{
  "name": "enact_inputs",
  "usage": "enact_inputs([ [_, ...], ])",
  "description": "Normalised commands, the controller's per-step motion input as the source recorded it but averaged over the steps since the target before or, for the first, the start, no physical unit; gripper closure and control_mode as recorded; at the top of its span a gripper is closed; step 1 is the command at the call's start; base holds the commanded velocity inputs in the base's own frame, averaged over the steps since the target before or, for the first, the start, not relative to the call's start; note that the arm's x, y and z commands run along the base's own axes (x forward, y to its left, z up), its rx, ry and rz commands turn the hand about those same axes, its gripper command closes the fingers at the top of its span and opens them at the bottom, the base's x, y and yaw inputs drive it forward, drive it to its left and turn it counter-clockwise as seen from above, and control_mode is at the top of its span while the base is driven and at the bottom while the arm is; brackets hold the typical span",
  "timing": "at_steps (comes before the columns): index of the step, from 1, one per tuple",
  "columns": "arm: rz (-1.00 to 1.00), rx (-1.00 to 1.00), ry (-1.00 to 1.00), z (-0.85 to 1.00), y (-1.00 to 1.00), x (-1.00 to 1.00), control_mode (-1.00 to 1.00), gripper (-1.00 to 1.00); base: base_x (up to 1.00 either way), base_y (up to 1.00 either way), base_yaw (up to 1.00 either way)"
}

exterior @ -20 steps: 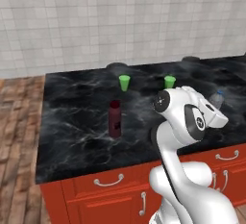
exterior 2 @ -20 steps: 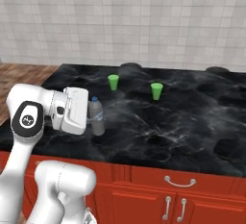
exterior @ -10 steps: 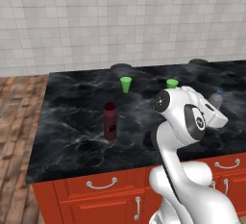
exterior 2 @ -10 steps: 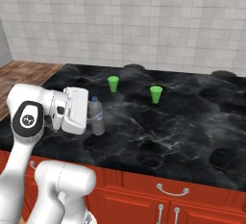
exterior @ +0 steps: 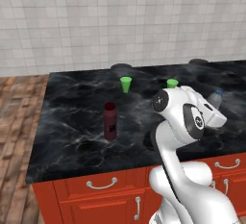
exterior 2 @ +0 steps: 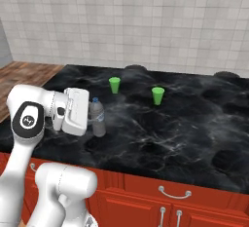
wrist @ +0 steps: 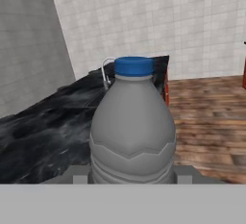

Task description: Place the drinks on the dining counter in a tight cluster.

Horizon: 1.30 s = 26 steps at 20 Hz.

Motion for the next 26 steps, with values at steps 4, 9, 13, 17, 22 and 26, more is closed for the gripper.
enact_inputs([
  [4, 0.09, 0.00, 0.11, 0.00, 0.00, 0.00, -1.00, 1.00, 0.00, 0.00, 0.00],
  [9, 0.63, 0.00, 0.13, 0.00, -0.01, 0.00, -1.00, 1.00, 0.00, 0.00, 0.00],
  [13, 0.95, 0.04, 0.06, 0.00, 0.00, 0.00, -1.00, 1.00, 0.00, 0.00, 0.00],
  [17, 0.90, 0.12, 0.14, -0.01, 0.00, 0.01, -1.00, 1.00, 0.00, 0.00, 0.00],
  [22, 0.84, 0.22, 0.16, -0.11, 0.00, 0.04, -1.00, 1.00, 0.00, 0.00, 0.00],
  [26, 0.84, 0.30, 0.04, -0.14, 0.00, 0.14, -1.00, 1.00, 0.00, 0.00, 0.00],
])
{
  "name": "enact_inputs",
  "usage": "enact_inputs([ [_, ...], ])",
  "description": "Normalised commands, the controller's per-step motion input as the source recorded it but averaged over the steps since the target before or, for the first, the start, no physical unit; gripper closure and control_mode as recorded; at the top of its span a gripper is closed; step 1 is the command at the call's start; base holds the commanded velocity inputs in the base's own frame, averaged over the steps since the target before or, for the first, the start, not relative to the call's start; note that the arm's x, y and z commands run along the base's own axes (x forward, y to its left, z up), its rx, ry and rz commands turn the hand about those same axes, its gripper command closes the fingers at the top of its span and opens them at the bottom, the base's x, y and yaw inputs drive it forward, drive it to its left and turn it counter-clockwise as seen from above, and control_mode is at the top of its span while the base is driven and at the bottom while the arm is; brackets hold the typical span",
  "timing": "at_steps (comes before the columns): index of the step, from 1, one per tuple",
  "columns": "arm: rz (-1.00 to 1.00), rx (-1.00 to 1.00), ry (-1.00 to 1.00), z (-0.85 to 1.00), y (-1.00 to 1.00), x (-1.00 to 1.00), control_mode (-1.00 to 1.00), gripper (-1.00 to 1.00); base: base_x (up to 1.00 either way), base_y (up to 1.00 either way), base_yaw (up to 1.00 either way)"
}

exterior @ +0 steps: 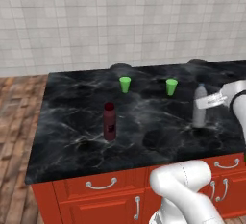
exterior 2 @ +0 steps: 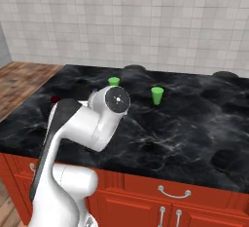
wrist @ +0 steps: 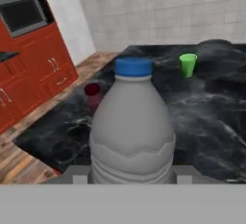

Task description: Place the drinks on the dining counter in a tight cluster.

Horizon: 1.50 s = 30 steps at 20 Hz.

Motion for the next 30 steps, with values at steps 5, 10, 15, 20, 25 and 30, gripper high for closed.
enact_inputs([
  [5, 0.65, 0.29, 0.00, -0.05, 0.07, 0.22, -1.00, 1.00, 0.00, 0.00, 0.00],
  [10, 0.45, 0.14, 0.00, -0.06, 0.15, 0.21, -1.00, 1.00, 0.00, 0.00, 0.00],
  [15, 0.35, 0.00, 0.00, -0.03, 0.12, 0.03, -1.00, 1.00, 0.00, 0.00, 0.00],
  [20, 0.14, 0.01, 0.00, -0.09, 0.20, 0.00, -1.00, 1.00, 0.00, 0.00, 0.00],
  [25, 0.00, 0.02, 0.00, -0.17, 0.31, 0.00, -1.00, 1.00, 0.00, 0.00, 0.00],
  [30, 0.00, 0.07, -0.03, -0.20, 0.24, -0.06, -1.00, 1.00, 0.00, 0.00, 0.00],
])
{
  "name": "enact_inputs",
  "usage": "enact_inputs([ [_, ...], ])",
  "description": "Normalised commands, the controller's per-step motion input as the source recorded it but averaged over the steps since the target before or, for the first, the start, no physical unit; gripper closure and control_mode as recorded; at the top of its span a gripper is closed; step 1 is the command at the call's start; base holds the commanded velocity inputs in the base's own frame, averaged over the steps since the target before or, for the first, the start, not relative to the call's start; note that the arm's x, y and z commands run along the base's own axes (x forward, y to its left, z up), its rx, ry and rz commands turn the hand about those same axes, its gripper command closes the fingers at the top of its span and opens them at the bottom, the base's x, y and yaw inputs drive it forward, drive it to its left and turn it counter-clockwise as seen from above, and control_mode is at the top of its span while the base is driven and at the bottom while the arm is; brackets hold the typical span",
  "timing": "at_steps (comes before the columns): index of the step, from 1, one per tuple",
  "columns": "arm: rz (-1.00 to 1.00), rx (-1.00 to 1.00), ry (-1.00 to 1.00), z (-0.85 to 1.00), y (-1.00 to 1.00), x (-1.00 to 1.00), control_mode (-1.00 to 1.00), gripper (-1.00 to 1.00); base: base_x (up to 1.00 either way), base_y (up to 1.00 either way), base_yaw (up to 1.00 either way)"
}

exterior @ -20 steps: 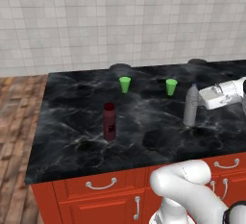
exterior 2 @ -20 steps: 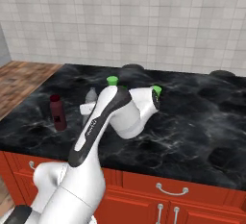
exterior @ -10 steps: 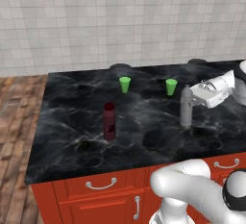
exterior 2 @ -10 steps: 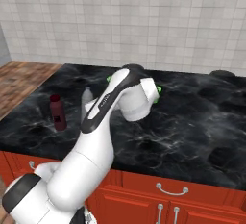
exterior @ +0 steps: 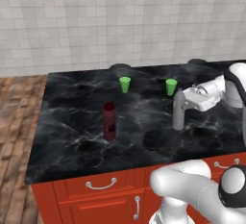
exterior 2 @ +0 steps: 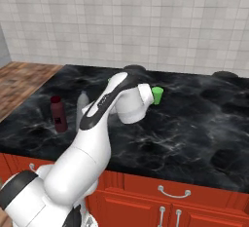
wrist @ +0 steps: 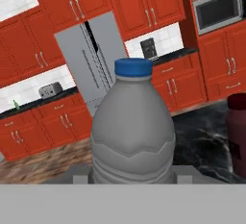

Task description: Place the drinks on the dining counter in a tight cluster.

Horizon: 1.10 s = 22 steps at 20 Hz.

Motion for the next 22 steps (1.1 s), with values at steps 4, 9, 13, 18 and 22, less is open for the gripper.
enact_inputs([
  [4, 0.00, 0.00, -0.14, -0.10, 0.16, -0.01, -1.00, 1.00, 0.00, 0.00, 0.00],
  [9, 0.00, -0.08, -0.22, -0.03, 0.27, 0.08, -1.00, 1.00, 0.00, 0.00, 0.00],
  [13, 0.00, -0.06, -0.19, -0.10, 0.31, 0.12, -1.00, 1.00, 0.00, 0.00, 0.00],
  [18, 0.00, 0.02, -0.04, -0.17, 0.29, 0.11, -1.00, 1.00, 0.00, 0.00, 0.00],
  [22, 0.00, 0.11, 0.00, -0.14, 0.20, 0.12, -1.00, 1.00, 0.00, 0.00, 0.00],
])
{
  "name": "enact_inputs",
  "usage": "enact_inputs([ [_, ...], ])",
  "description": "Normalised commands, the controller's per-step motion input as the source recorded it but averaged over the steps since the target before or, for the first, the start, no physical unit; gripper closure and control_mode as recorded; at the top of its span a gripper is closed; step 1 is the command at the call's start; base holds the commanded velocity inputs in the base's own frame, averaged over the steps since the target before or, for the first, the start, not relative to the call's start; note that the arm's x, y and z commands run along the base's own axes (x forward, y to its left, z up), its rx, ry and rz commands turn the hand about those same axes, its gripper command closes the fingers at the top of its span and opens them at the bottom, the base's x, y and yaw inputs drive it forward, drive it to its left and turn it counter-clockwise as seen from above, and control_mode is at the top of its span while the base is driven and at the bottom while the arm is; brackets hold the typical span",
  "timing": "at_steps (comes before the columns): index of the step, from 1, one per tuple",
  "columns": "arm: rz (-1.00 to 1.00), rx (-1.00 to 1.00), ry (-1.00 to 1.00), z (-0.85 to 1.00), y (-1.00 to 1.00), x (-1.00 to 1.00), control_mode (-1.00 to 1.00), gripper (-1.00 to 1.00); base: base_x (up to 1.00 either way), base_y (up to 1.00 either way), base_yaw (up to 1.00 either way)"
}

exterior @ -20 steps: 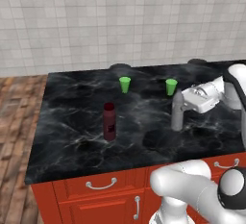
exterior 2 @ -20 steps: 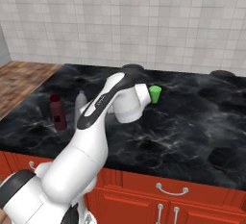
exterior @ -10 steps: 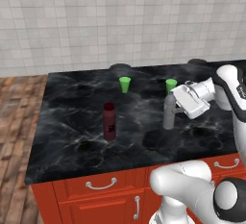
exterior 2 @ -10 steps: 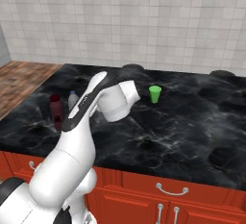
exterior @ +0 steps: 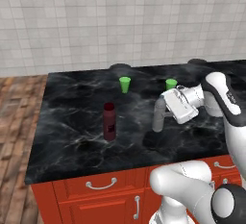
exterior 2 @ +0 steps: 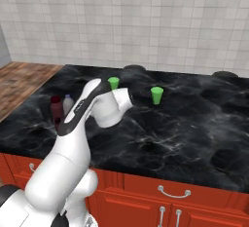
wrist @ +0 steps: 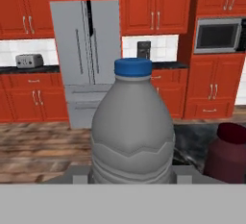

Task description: Place the drinks on the dining counter in a tight cluster.

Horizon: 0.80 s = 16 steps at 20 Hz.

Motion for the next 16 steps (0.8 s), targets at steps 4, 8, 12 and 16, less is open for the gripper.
enact_inputs([
  [4, 0.00, 0.01, 0.00, -0.13, 0.32, 0.14, -1.00, 1.00, 0.00, 0.00, 0.00],
  [8, 0.00, -0.03, -0.03, -0.19, 0.32, 0.15, -1.00, 1.00, 0.00, 0.00, 0.00],
  [12, 0.02, -0.01, -0.05, -0.13, 0.22, 0.23, -1.00, 1.00, 0.00, 0.00, 0.00],
  [16, 0.02, -0.01, -0.03, -0.16, 0.20, 0.21, -1.00, 1.00, 0.00, 0.00, 0.00],
])
